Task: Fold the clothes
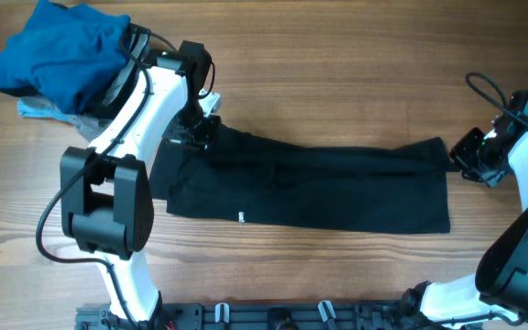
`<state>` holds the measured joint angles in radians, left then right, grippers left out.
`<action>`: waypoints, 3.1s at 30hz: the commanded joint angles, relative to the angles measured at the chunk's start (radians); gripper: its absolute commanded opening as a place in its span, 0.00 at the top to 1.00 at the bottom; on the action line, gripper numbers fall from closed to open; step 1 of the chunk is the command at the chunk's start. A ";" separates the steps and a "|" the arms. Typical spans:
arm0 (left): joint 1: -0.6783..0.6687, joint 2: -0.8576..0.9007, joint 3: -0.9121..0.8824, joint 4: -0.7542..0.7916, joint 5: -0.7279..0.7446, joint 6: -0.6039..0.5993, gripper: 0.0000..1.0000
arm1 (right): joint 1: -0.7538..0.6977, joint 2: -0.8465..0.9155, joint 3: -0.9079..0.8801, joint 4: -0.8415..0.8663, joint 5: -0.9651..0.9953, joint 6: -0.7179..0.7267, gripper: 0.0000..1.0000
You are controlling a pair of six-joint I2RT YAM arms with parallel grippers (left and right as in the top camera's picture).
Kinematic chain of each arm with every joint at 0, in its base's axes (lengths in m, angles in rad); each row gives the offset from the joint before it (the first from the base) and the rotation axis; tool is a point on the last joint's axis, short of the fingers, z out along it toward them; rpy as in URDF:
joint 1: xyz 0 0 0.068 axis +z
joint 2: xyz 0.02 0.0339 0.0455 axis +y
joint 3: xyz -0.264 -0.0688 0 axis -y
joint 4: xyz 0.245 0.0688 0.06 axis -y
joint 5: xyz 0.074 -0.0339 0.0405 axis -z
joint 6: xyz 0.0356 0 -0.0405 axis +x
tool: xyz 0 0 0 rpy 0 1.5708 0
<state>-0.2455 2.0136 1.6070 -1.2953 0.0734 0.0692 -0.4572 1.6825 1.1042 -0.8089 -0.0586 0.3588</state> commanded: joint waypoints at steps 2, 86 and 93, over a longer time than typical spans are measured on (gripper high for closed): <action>0.007 -0.029 -0.018 -0.021 0.004 -0.006 0.96 | -0.002 -0.018 -0.002 -0.024 0.041 -0.002 0.96; -0.050 -0.225 -0.284 0.443 0.087 -0.025 0.96 | 0.002 -0.127 0.111 -0.180 -0.256 -0.173 0.45; -0.054 -0.089 -0.341 0.688 0.138 -0.025 0.96 | 0.002 -0.127 0.111 -0.179 -0.257 -0.173 0.45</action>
<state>-0.2932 1.8404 1.2972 -0.6468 0.1799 0.0467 -0.4572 1.5593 1.2232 -0.9901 -0.2993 0.2028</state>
